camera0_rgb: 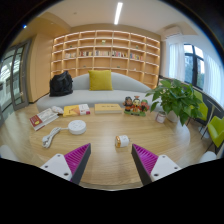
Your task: Unplug charger
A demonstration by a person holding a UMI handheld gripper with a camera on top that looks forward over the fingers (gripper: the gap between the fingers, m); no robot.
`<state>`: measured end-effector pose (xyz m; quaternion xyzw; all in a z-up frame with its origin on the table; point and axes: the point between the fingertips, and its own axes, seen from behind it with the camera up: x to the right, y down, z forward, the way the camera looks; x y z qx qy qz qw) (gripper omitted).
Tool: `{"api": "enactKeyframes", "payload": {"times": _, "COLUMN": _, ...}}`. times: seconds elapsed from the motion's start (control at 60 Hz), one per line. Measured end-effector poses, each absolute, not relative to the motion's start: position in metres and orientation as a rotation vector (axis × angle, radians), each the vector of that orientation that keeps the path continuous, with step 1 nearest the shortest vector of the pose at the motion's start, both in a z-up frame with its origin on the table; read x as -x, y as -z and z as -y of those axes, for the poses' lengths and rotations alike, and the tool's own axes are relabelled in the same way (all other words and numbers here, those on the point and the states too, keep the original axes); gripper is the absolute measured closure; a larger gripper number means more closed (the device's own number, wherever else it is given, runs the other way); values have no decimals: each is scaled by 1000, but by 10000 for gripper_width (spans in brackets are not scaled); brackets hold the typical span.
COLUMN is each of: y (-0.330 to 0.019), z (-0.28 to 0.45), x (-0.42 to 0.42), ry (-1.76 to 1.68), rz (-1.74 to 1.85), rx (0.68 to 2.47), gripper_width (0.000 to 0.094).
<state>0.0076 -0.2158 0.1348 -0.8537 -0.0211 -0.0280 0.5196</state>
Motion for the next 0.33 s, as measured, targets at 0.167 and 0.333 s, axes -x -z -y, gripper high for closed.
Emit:
{"api": "enactKeyframes", "payload": {"times": 0.167, "y": -147, "z": 251, "x": -2, "ry": 50, "rz": 69, "rx": 2038, "gripper_width": 79}}
{"api": "enactKeyframes", "payload": {"times": 0.333, "y": -148, "z": 263, "x": -2, "ry": 46, "rz": 76, "rx": 2043, "gripper_width": 81}}
